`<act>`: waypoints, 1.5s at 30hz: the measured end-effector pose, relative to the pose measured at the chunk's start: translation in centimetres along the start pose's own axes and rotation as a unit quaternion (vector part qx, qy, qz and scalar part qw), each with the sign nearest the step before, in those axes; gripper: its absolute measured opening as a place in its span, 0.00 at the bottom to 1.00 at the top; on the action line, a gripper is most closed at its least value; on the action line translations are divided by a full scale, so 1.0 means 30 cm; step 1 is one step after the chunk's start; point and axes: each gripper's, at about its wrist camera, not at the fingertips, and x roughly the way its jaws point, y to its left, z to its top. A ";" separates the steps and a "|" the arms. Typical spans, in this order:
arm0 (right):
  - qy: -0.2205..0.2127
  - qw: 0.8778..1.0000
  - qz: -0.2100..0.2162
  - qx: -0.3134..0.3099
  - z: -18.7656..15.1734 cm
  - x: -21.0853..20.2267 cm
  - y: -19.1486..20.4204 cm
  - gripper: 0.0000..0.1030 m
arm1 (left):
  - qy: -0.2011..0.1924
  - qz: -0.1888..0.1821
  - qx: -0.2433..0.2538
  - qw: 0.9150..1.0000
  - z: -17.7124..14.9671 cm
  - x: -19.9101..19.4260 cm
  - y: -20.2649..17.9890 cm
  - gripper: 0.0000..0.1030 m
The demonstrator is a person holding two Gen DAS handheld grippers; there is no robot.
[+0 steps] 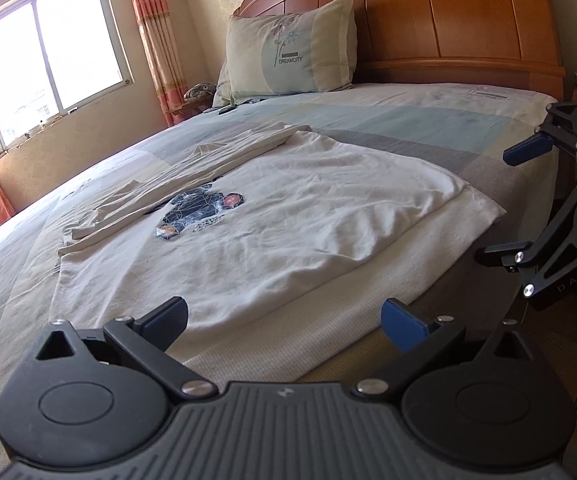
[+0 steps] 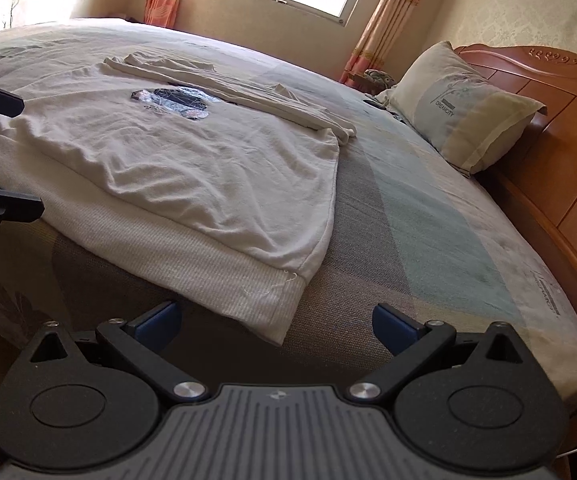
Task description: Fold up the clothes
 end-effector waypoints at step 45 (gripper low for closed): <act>-0.079 0.953 -0.110 -0.272 -0.016 -0.049 0.140 1.00 | -0.058 -0.002 0.140 0.988 0.061 0.025 -0.173 0.99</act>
